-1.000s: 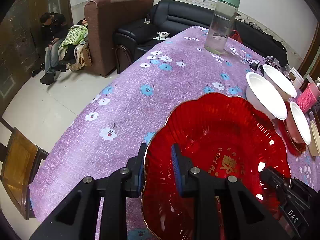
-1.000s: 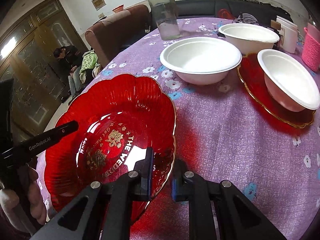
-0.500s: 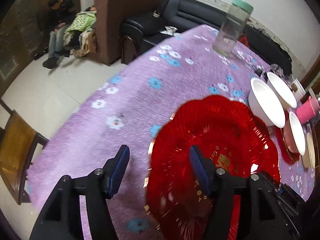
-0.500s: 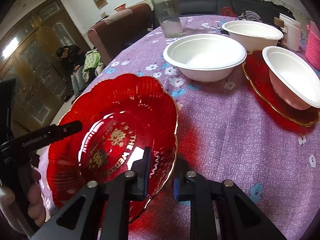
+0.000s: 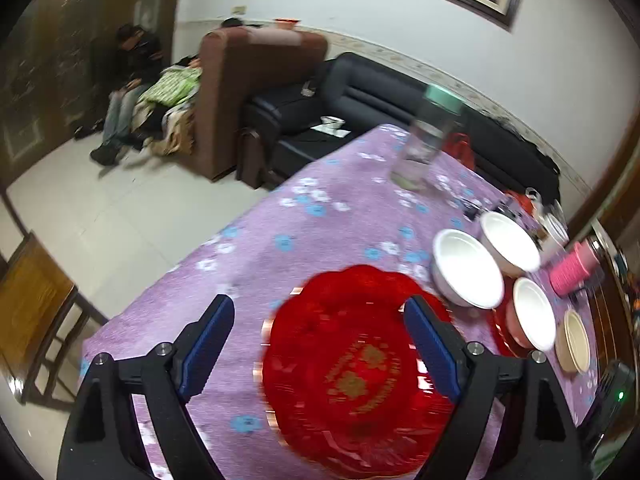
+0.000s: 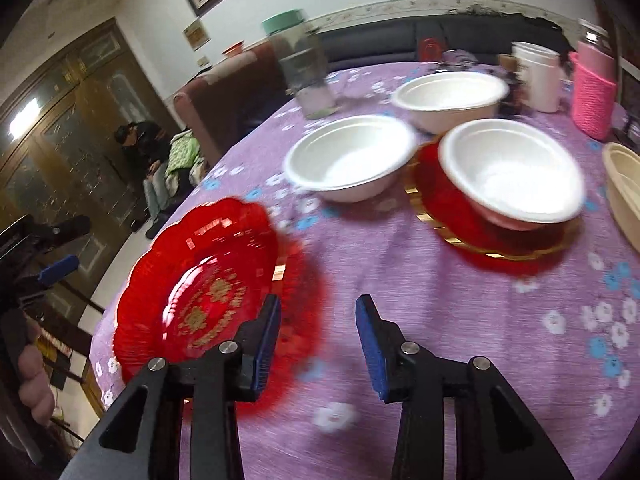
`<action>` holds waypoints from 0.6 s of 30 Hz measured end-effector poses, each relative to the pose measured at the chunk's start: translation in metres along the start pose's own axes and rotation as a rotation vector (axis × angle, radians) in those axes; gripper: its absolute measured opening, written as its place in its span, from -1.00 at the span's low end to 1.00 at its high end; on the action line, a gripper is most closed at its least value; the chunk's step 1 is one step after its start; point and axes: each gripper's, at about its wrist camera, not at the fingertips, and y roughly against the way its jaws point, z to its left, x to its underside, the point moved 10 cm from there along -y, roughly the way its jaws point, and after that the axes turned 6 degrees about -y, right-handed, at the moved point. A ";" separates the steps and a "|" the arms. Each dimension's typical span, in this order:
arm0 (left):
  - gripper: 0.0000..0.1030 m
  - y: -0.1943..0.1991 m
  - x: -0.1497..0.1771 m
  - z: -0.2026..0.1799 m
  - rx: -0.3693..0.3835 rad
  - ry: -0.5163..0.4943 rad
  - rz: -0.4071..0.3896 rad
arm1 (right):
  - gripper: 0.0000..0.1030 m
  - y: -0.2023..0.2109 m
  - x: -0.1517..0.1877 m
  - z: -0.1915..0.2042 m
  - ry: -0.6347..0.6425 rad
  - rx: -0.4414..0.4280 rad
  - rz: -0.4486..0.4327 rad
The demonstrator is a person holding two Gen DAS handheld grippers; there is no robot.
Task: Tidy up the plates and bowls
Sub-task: 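Grasp the rim of the white bowl on the gold-rimmed plate with the right tool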
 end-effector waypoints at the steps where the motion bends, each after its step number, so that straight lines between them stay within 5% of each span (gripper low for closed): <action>1: 0.68 -0.002 -0.001 -0.011 0.010 -0.021 0.003 | -0.16 0.006 -0.003 -0.008 -0.012 0.008 -0.010; 18: 0.67 -0.054 0.027 -0.189 0.237 -0.294 0.169 | -0.17 0.040 -0.061 -0.140 -0.211 0.138 -0.125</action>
